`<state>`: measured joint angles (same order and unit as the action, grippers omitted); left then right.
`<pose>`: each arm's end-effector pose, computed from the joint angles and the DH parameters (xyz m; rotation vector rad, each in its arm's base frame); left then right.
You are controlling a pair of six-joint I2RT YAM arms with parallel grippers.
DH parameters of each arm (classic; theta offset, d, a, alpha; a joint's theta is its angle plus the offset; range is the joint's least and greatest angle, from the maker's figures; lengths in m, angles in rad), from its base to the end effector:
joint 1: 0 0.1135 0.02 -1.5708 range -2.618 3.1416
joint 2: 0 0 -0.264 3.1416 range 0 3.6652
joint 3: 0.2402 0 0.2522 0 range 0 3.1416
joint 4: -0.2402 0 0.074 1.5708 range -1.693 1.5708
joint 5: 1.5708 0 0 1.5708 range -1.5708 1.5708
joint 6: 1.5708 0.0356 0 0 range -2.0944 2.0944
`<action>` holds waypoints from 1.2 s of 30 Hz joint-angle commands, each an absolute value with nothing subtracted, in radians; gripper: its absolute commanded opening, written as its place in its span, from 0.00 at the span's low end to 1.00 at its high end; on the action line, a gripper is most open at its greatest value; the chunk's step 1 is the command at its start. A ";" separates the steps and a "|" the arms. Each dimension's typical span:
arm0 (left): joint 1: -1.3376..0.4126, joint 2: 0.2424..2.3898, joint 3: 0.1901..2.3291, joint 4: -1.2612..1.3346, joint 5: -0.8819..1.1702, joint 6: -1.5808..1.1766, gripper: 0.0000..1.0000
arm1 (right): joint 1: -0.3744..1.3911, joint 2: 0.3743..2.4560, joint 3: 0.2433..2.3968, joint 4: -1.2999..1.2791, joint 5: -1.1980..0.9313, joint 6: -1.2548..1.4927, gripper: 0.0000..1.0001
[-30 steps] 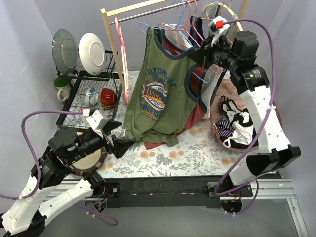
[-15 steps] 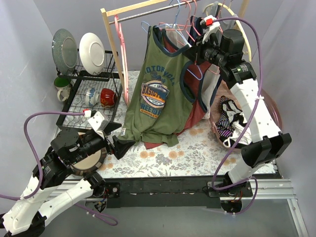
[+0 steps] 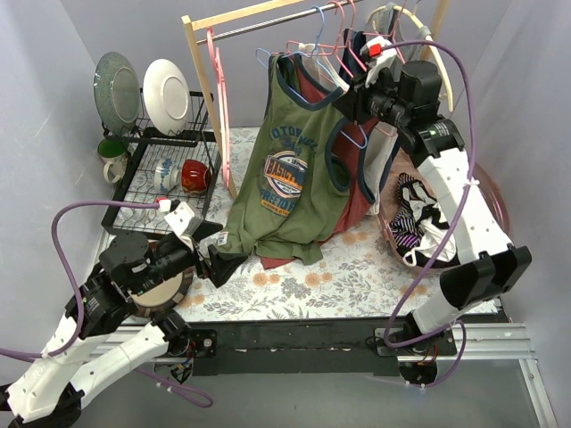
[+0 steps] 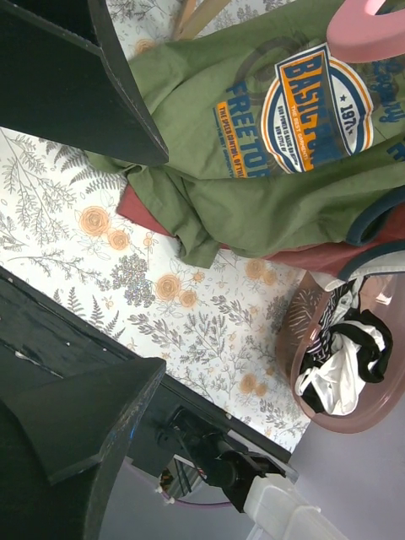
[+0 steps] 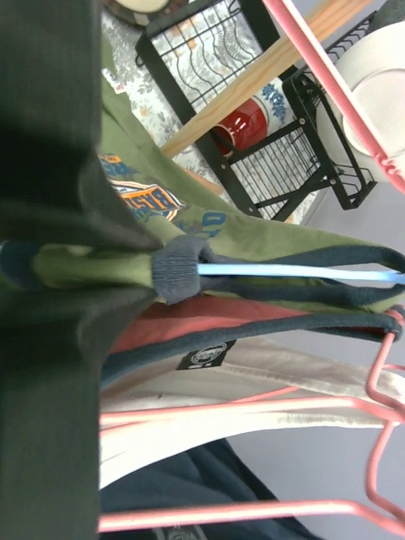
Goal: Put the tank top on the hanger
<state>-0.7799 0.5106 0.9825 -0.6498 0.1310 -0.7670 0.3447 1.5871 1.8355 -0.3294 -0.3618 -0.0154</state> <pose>0.0594 -0.0653 0.3880 0.1175 1.9154 -1.2093 0.3289 0.1315 0.4872 -0.5699 1.5754 0.5478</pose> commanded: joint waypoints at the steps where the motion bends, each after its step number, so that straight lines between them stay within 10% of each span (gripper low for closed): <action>1: -0.779 0.526 0.973 -0.612 0.141 -0.769 0.98 | 0.347 1.476 1.816 -0.301 -0.351 -0.104 0.38; 5: -0.778 0.549 0.989 -0.604 0.152 -0.782 0.98 | 0.347 1.404 1.787 -0.327 -0.342 -0.138 0.62; 17: -0.778 0.543 0.951 -0.589 0.141 -0.876 0.98 | 0.263 1.085 1.609 -0.397 -0.270 -0.217 0.90; 36: -0.779 0.443 0.930 -0.581 0.012 -0.989 0.98 | -0.081 0.724 1.385 -0.499 0.132 -0.107 0.98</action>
